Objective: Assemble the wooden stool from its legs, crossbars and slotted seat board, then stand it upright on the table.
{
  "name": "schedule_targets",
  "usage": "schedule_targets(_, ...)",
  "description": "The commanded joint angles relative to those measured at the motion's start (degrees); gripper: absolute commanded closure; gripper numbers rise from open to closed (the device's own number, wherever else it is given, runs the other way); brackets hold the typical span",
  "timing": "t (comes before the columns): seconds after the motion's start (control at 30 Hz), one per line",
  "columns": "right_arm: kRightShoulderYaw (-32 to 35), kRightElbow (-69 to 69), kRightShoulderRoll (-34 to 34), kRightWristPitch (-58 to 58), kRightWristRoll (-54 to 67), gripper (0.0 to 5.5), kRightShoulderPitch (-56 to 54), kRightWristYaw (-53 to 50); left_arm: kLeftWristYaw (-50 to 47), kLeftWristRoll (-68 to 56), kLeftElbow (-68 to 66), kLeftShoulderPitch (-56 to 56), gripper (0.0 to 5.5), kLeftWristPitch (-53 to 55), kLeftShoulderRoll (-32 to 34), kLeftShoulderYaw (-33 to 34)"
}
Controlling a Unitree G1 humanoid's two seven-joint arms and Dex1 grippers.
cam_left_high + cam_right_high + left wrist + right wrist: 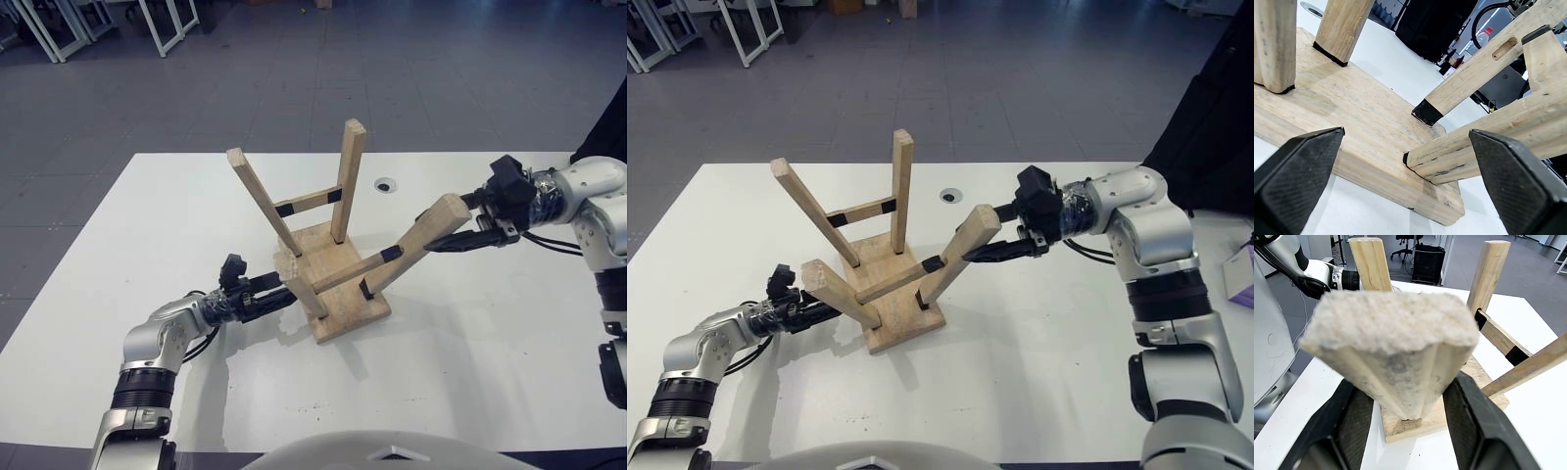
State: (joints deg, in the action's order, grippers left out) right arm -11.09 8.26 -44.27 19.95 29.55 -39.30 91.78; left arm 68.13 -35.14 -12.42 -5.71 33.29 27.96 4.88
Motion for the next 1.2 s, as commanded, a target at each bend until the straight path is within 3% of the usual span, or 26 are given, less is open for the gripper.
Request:
schedule_targets(0.03,-5.2,-1.02,-2.18,0.39,-0.56,3.47,0.74,0.7,-1.11,1.09,-0.54,-0.39,0.79,-0.81,-0.32,-0.34)
schedule_targets(0.23,-9.33,-0.45,-4.58,0.18,2.11,3.48,-2.17,0.7,-1.25,1.5,-1.08,-0.51,0.79,-1.28,-0.44,-0.3)
schedule_targets(1.2,-16.76,0.97,-11.35,-5.26,3.51,3.48,-11.87,0.71,-4.59,2.53,1.87,4.01,0.79,-3.64,-2.43,-1.58)
